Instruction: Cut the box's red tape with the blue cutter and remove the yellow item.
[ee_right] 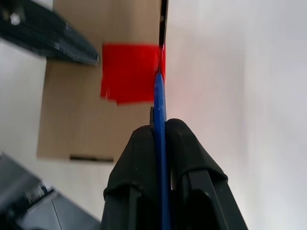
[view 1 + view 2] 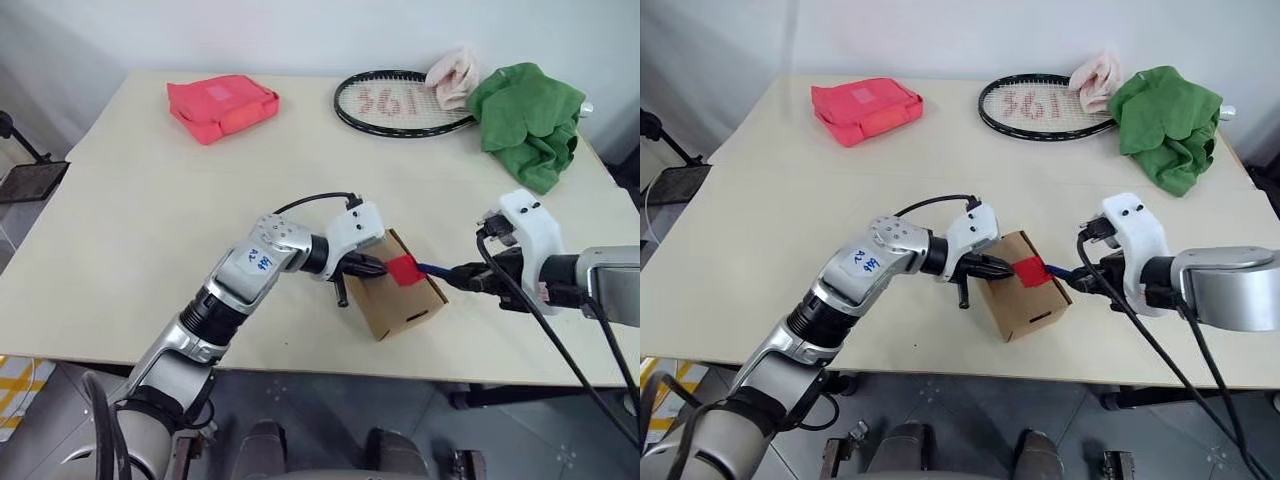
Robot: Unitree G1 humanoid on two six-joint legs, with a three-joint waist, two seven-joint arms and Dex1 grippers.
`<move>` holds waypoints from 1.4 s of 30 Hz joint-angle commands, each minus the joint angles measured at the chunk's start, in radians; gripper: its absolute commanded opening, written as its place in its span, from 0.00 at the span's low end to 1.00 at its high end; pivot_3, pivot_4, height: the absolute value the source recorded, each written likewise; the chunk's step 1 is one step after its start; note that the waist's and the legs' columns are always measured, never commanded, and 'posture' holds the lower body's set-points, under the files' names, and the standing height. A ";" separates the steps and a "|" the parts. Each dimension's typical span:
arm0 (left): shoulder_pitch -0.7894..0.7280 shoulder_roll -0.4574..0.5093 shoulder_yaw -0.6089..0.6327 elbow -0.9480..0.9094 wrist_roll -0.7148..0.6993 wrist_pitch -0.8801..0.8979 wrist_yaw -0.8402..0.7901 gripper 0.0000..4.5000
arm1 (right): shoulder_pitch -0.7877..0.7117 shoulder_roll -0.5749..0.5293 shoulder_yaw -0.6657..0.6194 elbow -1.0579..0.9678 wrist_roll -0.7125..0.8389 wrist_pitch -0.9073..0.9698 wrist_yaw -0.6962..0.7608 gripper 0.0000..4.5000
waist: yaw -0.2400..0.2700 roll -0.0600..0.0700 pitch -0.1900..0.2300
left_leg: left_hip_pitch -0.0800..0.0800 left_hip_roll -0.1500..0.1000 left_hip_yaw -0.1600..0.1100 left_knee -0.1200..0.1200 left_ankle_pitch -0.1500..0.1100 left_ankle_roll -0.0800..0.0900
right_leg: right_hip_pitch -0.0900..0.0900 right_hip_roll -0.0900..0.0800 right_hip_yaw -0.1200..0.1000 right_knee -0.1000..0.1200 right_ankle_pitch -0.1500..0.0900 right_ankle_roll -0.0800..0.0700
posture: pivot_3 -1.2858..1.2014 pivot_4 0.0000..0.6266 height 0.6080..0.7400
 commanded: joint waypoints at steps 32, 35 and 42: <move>0.044 0.045 0.248 0.057 -0.138 -0.273 -0.164 0.00 | 0.503 0.358 -0.423 0.330 -1.046 -0.499 0.609 0.02 | 0.002 0.008 -0.048 | -0.004 -0.001 0.001 0.004 0.000 0.000 | -0.003 -0.001 0.000 0.000 0.003 0.003 | 0.52 0.00 1.00; 0.076 0.099 0.287 0.025 -0.171 -0.272 -0.206 0.00 | 0.479 0.457 -0.346 0.496 -1.221 -0.640 0.676 0.02 | -0.020 0.009 -0.070 | 0.000 0.000 0.003 -0.005 0.000 -0.001 | 0.001 -0.001 -0.005 -0.006 0.003 0.003 | 0.52 0.00 1.00; 0.198 0.234 0.392 -0.042 -0.240 -0.235 -0.223 0.00 | 0.417 0.605 -0.370 0.685 -1.349 -0.772 0.806 0.18 | -0.075 0.019 -0.088 | 0.005 0.000 0.003 -0.007 0.001 -0.001 | 0.005 -0.001 -0.004 -0.006 0.003 0.003 | 0.52 0.00 1.00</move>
